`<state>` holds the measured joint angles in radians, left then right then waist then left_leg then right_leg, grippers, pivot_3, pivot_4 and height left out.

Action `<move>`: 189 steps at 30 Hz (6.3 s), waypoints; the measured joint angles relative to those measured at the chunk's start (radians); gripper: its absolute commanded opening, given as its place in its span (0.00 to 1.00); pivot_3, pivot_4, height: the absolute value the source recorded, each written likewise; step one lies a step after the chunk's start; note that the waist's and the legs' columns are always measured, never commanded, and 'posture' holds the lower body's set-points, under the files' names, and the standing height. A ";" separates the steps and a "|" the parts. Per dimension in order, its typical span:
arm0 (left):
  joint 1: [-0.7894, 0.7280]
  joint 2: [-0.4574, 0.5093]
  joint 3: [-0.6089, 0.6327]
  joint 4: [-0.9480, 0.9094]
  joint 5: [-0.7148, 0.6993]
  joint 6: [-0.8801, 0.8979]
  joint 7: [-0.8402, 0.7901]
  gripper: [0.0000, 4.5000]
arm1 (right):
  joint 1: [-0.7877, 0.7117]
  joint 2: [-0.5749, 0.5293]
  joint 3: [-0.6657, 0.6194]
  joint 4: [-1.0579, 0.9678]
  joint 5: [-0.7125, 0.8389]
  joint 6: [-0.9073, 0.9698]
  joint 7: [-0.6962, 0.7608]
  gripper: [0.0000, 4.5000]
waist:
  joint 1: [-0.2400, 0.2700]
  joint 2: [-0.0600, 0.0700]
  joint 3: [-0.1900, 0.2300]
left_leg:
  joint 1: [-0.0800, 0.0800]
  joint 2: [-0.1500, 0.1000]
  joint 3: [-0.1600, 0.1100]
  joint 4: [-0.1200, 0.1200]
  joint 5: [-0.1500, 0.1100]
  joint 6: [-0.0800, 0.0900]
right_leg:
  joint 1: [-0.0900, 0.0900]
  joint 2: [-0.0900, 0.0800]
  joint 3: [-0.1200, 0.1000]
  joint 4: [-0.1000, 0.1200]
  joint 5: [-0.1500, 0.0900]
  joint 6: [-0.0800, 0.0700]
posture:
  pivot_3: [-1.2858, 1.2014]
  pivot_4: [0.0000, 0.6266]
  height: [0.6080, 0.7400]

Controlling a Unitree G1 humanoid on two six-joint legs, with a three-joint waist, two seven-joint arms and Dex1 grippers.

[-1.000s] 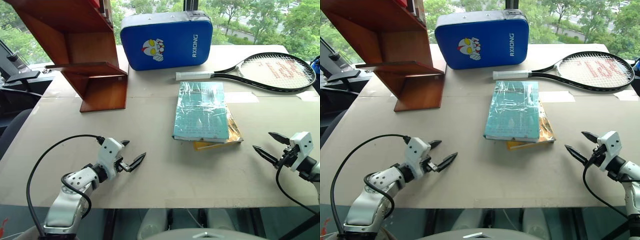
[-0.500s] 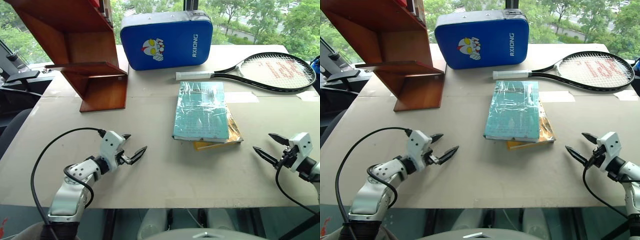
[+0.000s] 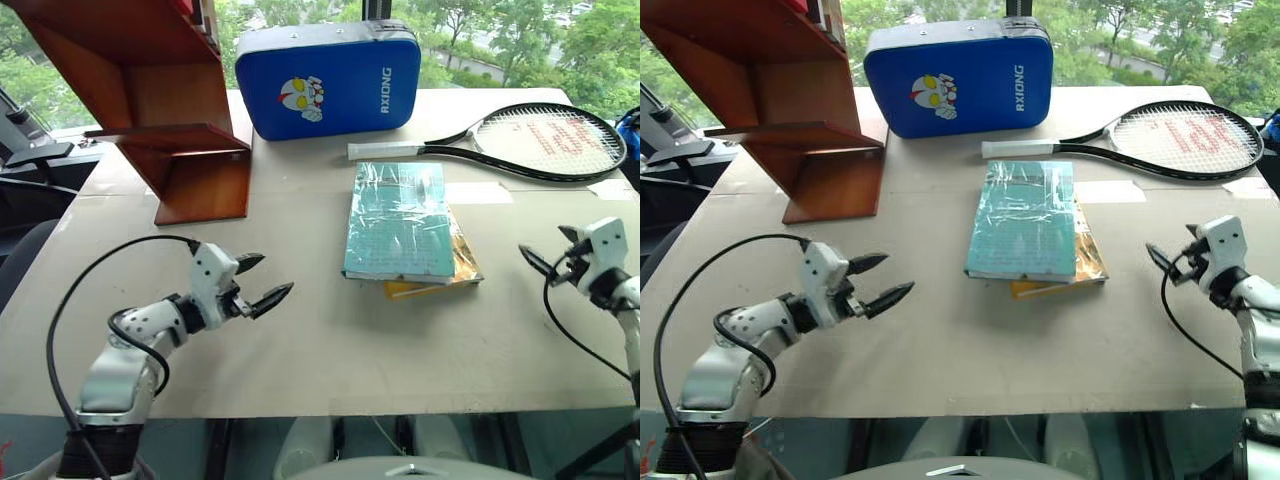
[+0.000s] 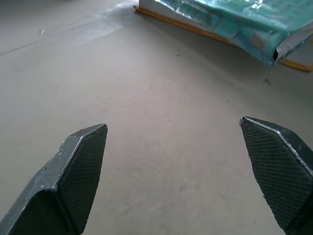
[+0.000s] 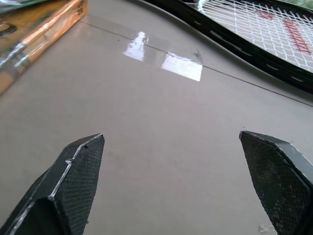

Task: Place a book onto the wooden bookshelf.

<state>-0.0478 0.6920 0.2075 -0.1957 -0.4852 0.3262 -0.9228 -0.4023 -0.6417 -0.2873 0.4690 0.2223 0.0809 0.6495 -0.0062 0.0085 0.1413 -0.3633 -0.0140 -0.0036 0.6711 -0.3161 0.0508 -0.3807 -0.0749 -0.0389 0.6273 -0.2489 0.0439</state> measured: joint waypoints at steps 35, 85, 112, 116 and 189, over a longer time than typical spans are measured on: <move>-0.152 0.153 0.025 0.136 -0.012 -0.051 -0.167 1.00 | -0.701 0.268 0.206 0.653 -0.141 -0.132 -0.048 0.03 | -0.050 -0.001 0.002 | -0.018 -0.002 -0.005 0.010 0.002 -0.004 | -0.017 0.003 -0.010 0.012 0.000 0.001 | 0.52 0.24 1.00; -0.598 -0.484 0.093 0.471 -0.400 0.918 0.572 1.00 | 0.472 -0.197 -0.410 -0.991 0.627 0.682 0.366 0.99 | 0.022 -0.012 0.000 | -0.016 -0.012 -0.017 0.015 0.001 -0.001 | -0.015 0.004 0.008 0.014 0.000 0.002 | 0.52 0.24 1.00; -1.016 0.128 -0.307 0.015 0.147 0.279 0.173 0.01 | 0.242 -0.215 -0.304 -0.889 0.788 0.655 0.243 1.00 | 0.011 -0.016 0.005 | -0.015 -0.016 -0.022 0.012 0.003 -0.006 | -0.017 0.006 0.011 0.013 0.000 0.002 | 0.52 0.24 1.00; -1.047 0.382 -0.391 0.073 0.408 0.023 0.047 0.01 | 0.097 -0.214 -0.217 -0.831 0.823 0.661 0.245 1.00 | 0.002 -0.014 0.005 | -0.014 -0.016 -0.023 0.010 0.003 -0.006 | -0.017 0.006 0.011 0.011 -0.001 0.003 | 0.52 0.24 1.00; -0.595 -0.542 -0.257 0.349 0.523 -0.374 0.689 0.01 | -0.013 -0.171 -0.167 -0.745 0.805 0.653 0.156 1.00 | 0.026 -0.021 0.008 | -0.020 -0.019 -0.030 0.025 0.001 -0.003 | -0.018 0.001 0.011 0.018 0.000 0.006 | 0.52 0.24 1.00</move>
<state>-0.6426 0.1496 -0.0499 0.1530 0.0381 -0.0479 -0.2339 -0.4153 -0.8124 -0.4541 -0.2764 1.0273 0.7337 0.8059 0.0193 -0.0125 0.1497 -0.3830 -0.0331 -0.0331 0.6957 -0.3149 0.0483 -0.3983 -0.0736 -0.0279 0.6451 -0.2485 0.0502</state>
